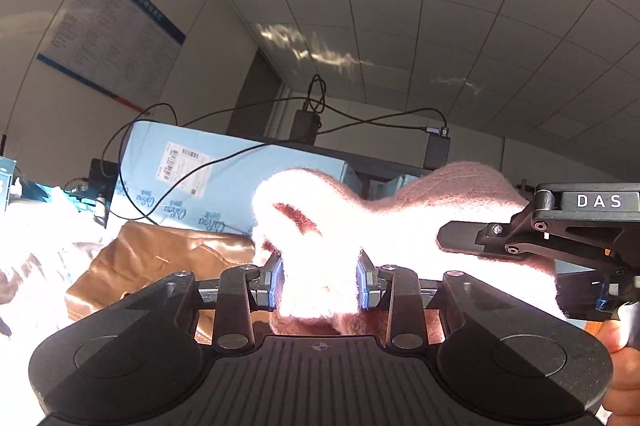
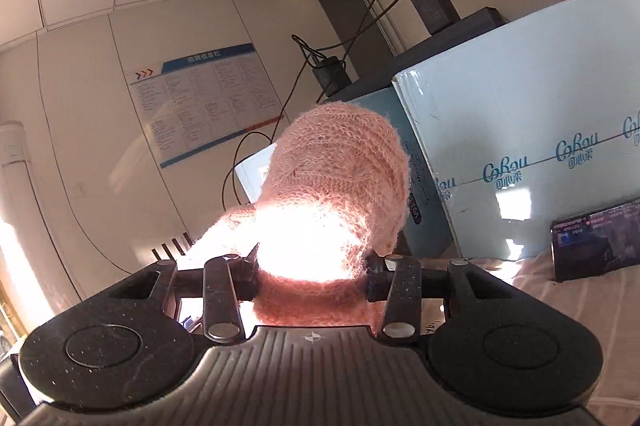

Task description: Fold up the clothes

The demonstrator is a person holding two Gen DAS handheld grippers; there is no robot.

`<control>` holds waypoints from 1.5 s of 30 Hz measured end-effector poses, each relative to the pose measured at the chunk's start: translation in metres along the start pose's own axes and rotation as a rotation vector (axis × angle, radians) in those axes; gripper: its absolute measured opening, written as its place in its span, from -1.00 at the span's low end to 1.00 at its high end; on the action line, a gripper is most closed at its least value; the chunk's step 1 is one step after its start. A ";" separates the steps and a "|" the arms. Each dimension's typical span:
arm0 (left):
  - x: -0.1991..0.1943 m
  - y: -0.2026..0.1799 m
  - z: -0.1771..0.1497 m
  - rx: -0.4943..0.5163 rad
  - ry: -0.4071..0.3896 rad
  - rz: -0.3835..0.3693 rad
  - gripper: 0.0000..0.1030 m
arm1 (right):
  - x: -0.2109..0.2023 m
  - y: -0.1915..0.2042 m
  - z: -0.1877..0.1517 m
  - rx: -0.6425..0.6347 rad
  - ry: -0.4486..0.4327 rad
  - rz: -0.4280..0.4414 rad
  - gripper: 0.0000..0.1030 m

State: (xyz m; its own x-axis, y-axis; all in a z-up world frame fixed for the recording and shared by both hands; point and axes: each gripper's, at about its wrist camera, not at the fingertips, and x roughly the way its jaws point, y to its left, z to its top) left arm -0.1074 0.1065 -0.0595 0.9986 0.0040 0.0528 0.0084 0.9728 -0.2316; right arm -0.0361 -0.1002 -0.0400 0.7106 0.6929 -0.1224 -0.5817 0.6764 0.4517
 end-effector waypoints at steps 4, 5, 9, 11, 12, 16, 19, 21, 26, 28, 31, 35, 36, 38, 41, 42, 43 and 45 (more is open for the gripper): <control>0.005 -0.020 -0.017 0.046 0.110 -0.086 -0.37 | -0.038 -0.028 -0.004 0.092 0.047 -0.090 -0.21; 0.006 -0.024 -0.020 0.051 0.142 -0.110 -0.37 | -0.045 -0.035 -0.007 0.112 0.055 -0.110 -0.21; 0.006 -0.046 -0.038 0.068 0.277 -0.212 -0.37 | -0.078 -0.057 -0.015 0.175 0.076 -0.183 -0.21; 0.006 -0.055 -0.045 0.083 0.339 -0.254 -0.36 | -0.093 -0.068 -0.021 0.226 0.099 -0.227 -0.21; 0.006 -0.060 -0.048 0.090 0.371 -0.274 -0.36 | -0.097 -0.074 -0.024 0.248 0.115 -0.252 -0.21; 0.016 -0.069 -0.062 0.120 0.477 -0.315 -0.28 | -0.106 -0.096 -0.038 0.304 0.175 -0.343 -0.18; 0.022 -0.073 -0.063 0.167 0.511 -0.324 0.08 | -0.111 -0.104 -0.046 0.305 0.188 -0.380 -0.03; 0.026 -0.072 -0.060 0.186 0.518 -0.337 0.26 | -0.114 -0.104 -0.046 0.287 0.176 -0.404 0.14; 0.048 -0.060 -0.039 0.118 0.490 -0.348 0.57 | -0.121 -0.094 -0.045 0.193 0.110 -0.533 0.57; 0.054 -0.051 -0.033 0.062 0.451 -0.335 0.61 | -0.126 -0.089 -0.045 0.156 0.057 -0.573 0.61; 0.059 -0.034 -0.031 0.018 0.418 -0.271 0.67 | -0.134 -0.081 -0.045 0.089 -0.031 -0.593 0.61; 0.065 -0.005 -0.026 -0.015 0.421 -0.127 0.67 | -0.136 -0.064 -0.045 -0.010 -0.089 -0.519 0.61; 0.066 0.000 -0.025 0.000 0.423 -0.088 0.67 | -0.135 -0.060 -0.045 -0.031 -0.093 -0.496 0.61; 0.066 0.003 -0.026 0.051 0.432 -0.045 0.67 | -0.132 -0.050 -0.045 -0.070 -0.082 -0.428 0.61; 0.065 -0.004 -0.031 0.150 0.453 -0.067 0.72 | -0.120 -0.036 -0.046 -0.133 -0.006 -0.319 0.65; 0.064 -0.006 -0.033 0.183 0.460 -0.074 0.73 | -0.116 -0.033 -0.047 -0.146 0.023 -0.283 0.65; 0.064 -0.008 -0.035 0.216 0.467 -0.081 0.80 | -0.111 -0.031 -0.049 -0.157 0.054 -0.253 0.65; 0.060 -0.019 -0.042 0.273 0.486 -0.155 0.84 | -0.103 -0.028 -0.053 -0.187 0.106 -0.223 0.65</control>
State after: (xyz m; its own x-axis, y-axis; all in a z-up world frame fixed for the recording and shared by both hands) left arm -0.0455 0.0782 -0.0923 0.8966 -0.1874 -0.4011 0.2071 0.9783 0.0059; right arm -0.1140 -0.1767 -0.0870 0.7893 0.5379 -0.2961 -0.4860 0.8420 0.2341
